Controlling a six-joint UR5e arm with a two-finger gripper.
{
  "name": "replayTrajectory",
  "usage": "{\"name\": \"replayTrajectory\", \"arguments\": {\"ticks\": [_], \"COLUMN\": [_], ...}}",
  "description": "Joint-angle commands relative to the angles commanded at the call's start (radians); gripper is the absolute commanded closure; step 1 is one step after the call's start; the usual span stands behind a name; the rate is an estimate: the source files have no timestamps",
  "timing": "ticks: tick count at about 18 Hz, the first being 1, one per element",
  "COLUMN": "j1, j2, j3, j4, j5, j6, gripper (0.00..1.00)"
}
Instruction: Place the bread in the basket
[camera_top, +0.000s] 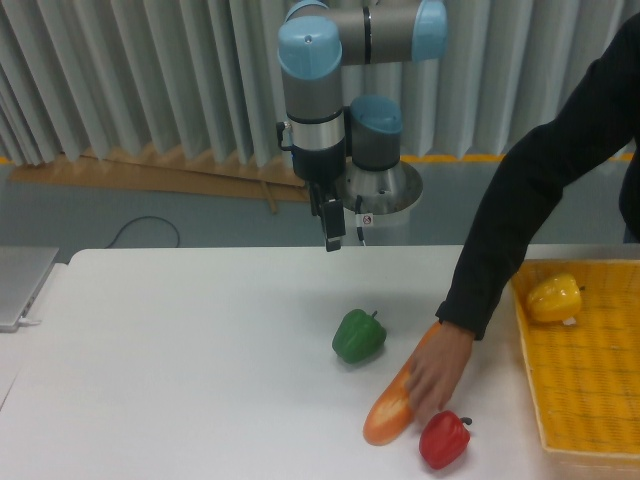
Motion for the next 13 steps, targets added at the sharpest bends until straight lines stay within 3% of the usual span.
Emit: {"name": "replayTrajectory", "arguments": {"ticks": [13], "j1": [0.011], "j2": [0.002], "j3": [0.002], "j4": [0.000], "j5": [-0.003], "j6": [-0.003], "gripper": [0.00]}}
